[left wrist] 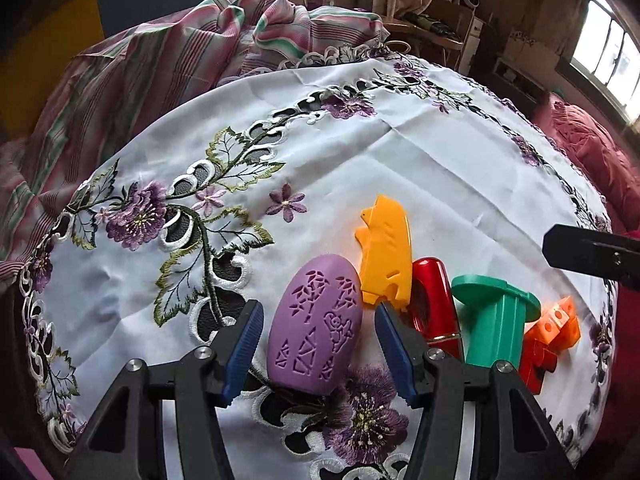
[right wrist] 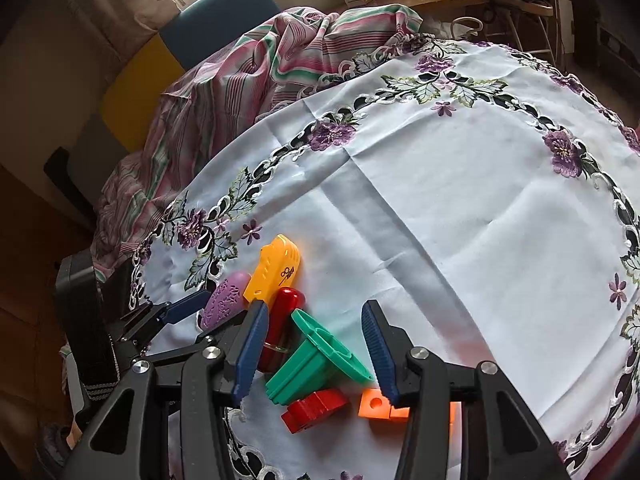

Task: Organize rigid objects
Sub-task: 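Grasp the purple egg with the left gripper while the right gripper grasps the green spool, then carry the purple egg into the tray and open the left gripper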

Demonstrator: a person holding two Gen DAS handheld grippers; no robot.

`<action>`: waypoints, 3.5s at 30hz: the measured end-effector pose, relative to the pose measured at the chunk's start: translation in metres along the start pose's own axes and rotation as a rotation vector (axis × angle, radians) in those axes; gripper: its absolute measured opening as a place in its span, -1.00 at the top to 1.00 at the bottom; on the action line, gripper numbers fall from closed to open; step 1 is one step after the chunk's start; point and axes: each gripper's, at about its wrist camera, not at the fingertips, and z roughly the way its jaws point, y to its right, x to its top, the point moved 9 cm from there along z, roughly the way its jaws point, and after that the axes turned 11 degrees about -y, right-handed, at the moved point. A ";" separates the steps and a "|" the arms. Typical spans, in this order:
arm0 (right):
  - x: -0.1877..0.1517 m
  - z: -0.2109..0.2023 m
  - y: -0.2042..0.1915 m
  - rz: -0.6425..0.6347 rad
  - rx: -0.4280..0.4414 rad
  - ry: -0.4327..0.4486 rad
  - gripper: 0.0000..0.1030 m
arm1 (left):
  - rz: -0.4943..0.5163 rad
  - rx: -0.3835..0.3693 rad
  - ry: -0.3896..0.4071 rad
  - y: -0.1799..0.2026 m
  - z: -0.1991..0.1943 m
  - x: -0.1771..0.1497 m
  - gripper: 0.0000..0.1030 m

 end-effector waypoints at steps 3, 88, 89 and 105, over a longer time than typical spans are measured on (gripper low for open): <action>0.000 0.001 0.002 0.000 -0.011 -0.001 0.05 | -0.065 0.006 -0.011 -0.007 0.005 -0.001 0.14; -0.028 0.072 -0.016 -0.291 -0.220 -0.162 0.41 | -0.484 0.126 0.298 0.004 -0.162 -0.185 0.17; -0.029 0.070 -0.013 -0.292 -0.220 -0.161 0.41 | -0.493 0.125 0.300 0.002 -0.167 -0.189 0.17; -0.030 0.068 -0.016 -0.319 -0.245 -0.150 0.41 | -0.657 0.146 0.268 -0.040 -0.177 -0.256 0.17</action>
